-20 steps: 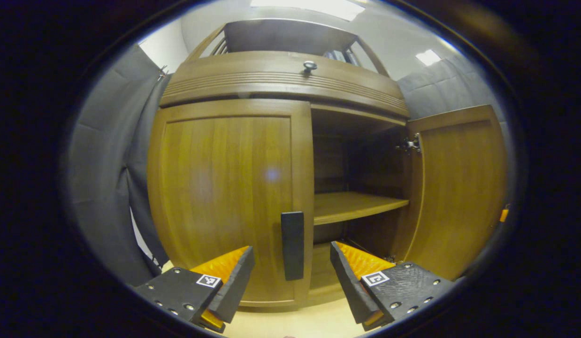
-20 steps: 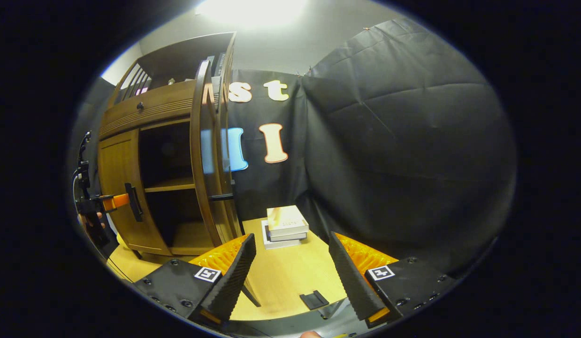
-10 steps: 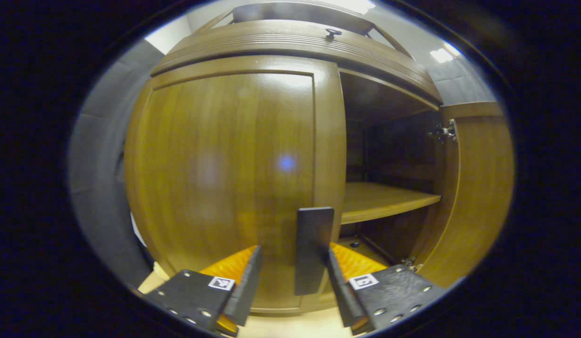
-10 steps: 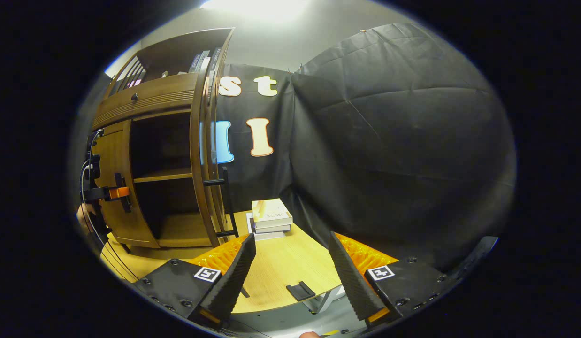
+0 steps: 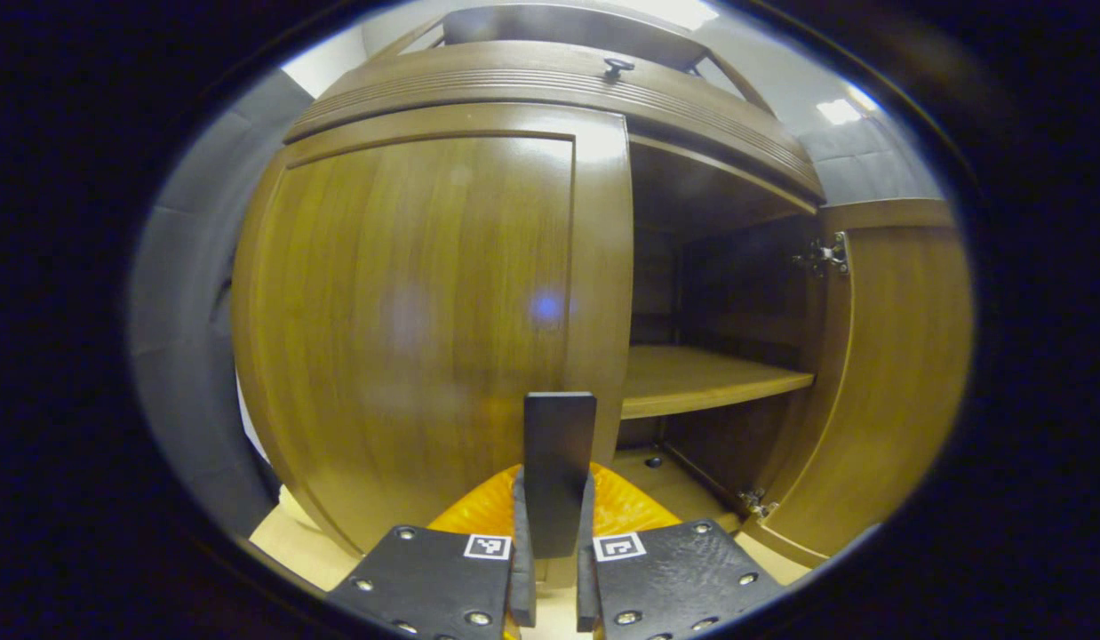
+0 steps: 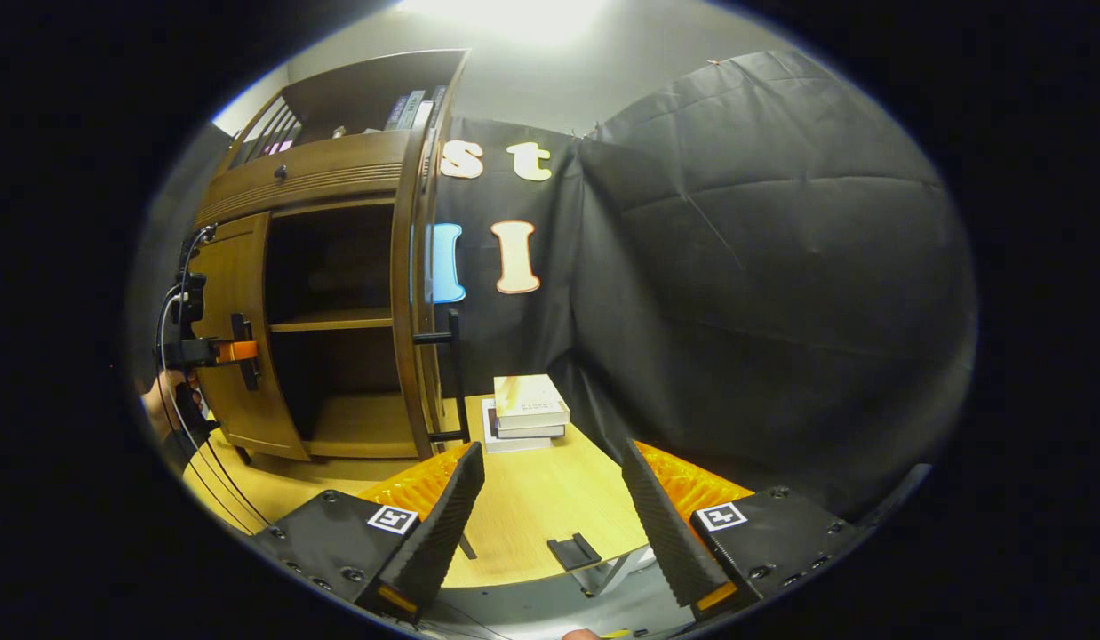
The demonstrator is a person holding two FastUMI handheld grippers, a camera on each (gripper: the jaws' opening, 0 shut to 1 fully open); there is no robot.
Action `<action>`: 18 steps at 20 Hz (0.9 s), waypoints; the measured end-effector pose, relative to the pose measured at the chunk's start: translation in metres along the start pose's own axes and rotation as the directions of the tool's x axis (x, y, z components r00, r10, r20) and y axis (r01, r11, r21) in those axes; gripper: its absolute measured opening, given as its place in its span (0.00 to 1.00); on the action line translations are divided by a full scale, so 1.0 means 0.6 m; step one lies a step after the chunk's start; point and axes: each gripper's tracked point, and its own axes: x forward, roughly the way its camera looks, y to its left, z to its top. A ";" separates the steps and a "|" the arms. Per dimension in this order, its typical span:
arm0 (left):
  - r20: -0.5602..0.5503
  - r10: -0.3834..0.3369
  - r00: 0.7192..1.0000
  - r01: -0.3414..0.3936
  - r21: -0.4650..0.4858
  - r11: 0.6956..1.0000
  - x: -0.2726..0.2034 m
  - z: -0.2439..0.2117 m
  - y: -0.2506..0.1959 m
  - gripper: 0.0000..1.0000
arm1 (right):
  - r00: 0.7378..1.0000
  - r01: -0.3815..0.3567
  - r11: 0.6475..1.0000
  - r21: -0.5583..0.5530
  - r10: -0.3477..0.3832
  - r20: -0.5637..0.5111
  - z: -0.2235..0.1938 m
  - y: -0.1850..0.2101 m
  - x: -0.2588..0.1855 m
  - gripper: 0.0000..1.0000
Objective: Open the right door of the double-door shoe cabinet with the right hand, and open the left door with the left hand.
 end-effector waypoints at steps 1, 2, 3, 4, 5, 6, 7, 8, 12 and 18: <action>0.004 -0.004 1.000 0.004 0.008 1.000 -0.018 -0.005 0.003 0.20 | 1.000 -0.016 1.000 -0.001 0.016 0.003 0.001 0.003 -0.002 0.98; 0.007 -0.005 1.000 0.005 0.010 1.000 -0.031 -0.006 0.003 0.21 | 0.999 -0.032 0.999 -0.001 0.032 0.007 0.004 0.008 -0.001 0.98; 0.008 -0.003 1.000 0.003 0.007 1.000 -0.047 -0.009 0.004 0.19 | 0.999 -0.050 0.999 -0.002 0.050 0.012 0.004 0.011 -0.002 0.98; 0.008 -0.001 1.000 0.001 0.005 1.000 -0.062 -0.008 0.006 0.19 | 0.998 -0.066 0.998 -0.005 0.066 0.015 0.006 0.015 -0.001 0.98; 0.007 0.001 1.000 -0.001 0.003 1.000 -0.081 -0.010 0.009 0.19 | 0.996 -0.084 0.996 -0.010 0.084 0.018 0.008 0.019 0.001 0.92; 0.009 0.003 1.000 -0.003 0.004 1.000 -0.096 -0.009 0.010 0.17 | 0.995 -0.101 0.995 -0.015 0.102 0.023 0.009 0.024 0.001 0.98; 0.009 0.005 1.000 -0.005 0.004 1.000 -0.112 -0.011 0.014 0.19 | 0.992 -0.119 0.993 -0.020 0.119 0.028 0.012 0.029 0.000 0.98; 0.012 0.007 1.000 -0.007 0.002 1.000 -0.128 -0.011 0.017 0.19 | 0.990 -0.135 0.991 -0.024 0.135 0.030 0.014 0.033 0.000 0.98; 0.017 0.027 0.999 -0.027 -0.008 1.000 -0.184 -0.017 0.034 0.19 | 0.979 -0.202 0.979 -0.037 0.203 0.032 0.012 0.048 0.000 0.98; 0.020 0.079 0.997 -0.079 -0.025 0.997 -0.252 -0.022 0.068 0.17 | 0.950 -0.310 0.950 -0.041 0.312 0.031 0.009 0.102 -0.008 0.98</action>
